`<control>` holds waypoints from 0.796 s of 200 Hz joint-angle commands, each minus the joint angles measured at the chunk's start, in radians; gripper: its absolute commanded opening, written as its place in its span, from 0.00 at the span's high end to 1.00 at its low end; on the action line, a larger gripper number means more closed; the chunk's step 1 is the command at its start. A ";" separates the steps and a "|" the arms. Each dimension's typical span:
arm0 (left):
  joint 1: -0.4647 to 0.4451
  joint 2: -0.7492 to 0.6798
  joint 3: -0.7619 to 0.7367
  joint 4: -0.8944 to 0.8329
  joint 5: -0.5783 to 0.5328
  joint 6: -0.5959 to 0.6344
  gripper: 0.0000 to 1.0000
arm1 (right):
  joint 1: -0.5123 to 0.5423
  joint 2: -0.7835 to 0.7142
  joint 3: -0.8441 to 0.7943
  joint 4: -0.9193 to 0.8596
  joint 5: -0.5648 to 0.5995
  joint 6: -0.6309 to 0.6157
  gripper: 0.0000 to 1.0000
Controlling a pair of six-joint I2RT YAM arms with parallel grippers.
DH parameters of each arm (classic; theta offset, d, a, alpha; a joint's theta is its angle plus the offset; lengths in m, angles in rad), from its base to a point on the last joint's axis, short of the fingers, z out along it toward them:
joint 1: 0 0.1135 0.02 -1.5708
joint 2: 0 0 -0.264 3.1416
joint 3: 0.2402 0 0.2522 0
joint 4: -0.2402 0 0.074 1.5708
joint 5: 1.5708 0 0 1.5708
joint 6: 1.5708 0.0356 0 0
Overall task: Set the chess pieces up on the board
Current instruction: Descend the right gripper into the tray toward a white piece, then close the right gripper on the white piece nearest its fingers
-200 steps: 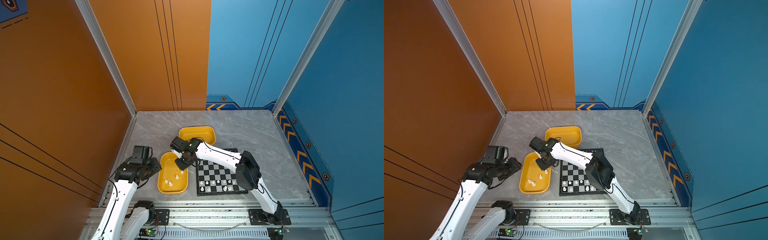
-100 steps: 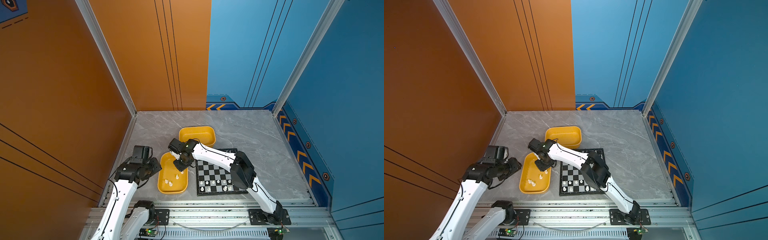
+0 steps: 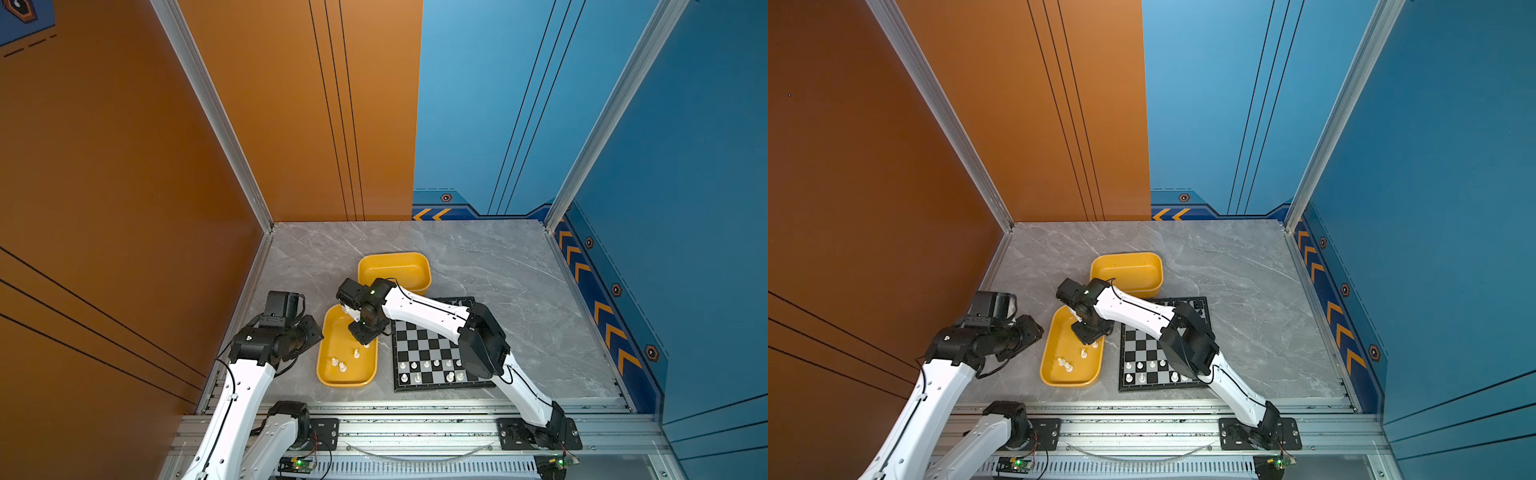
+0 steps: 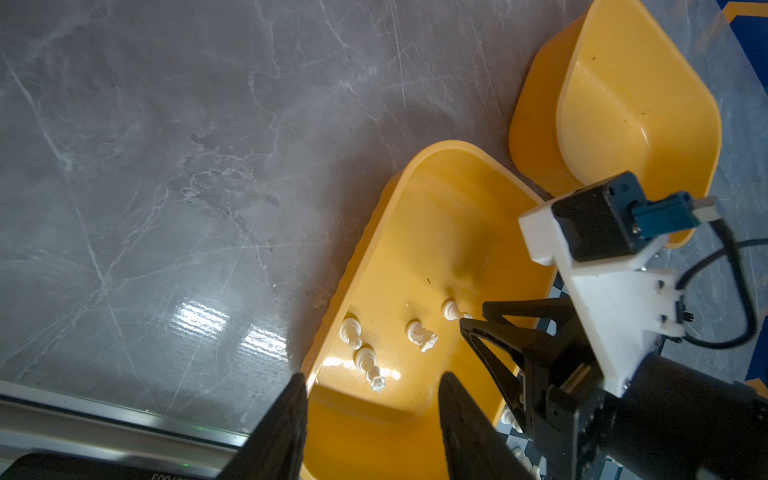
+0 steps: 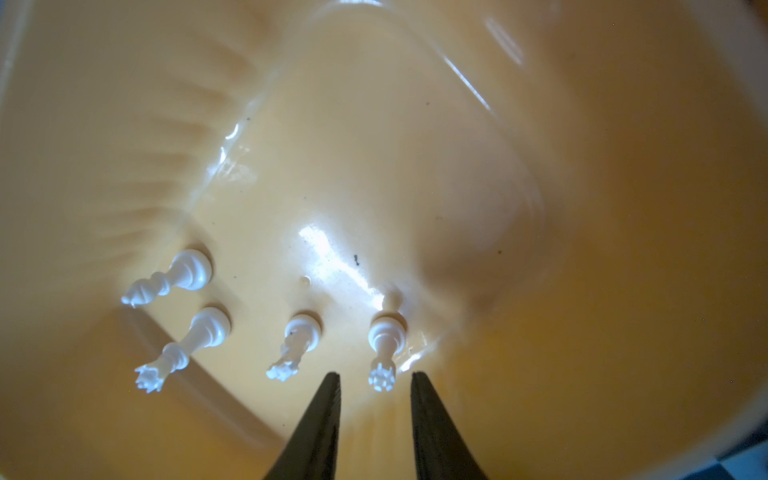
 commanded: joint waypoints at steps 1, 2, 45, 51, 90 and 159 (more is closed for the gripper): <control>0.010 -0.003 -0.007 -0.020 0.009 0.020 0.47 | 0.008 0.031 0.030 -0.064 0.023 -0.022 0.69; 0.009 -0.003 -0.007 -0.019 0.010 0.020 0.47 | 0.008 0.032 0.030 -0.064 0.023 -0.022 0.69; 0.014 -0.005 -0.004 -0.018 0.012 0.023 0.47 | 0.009 0.051 0.054 -0.090 0.027 -0.028 0.69; 0.014 -0.008 -0.004 -0.016 0.011 0.023 0.48 | 0.009 0.053 0.056 -0.094 0.028 -0.029 0.69; 0.016 -0.007 -0.007 -0.013 0.014 0.022 0.48 | 0.009 0.052 0.063 -0.118 0.050 -0.037 0.69; 0.017 0.007 -0.007 0.008 0.022 0.029 0.47 | 0.003 0.044 0.073 -0.164 0.069 -0.064 0.68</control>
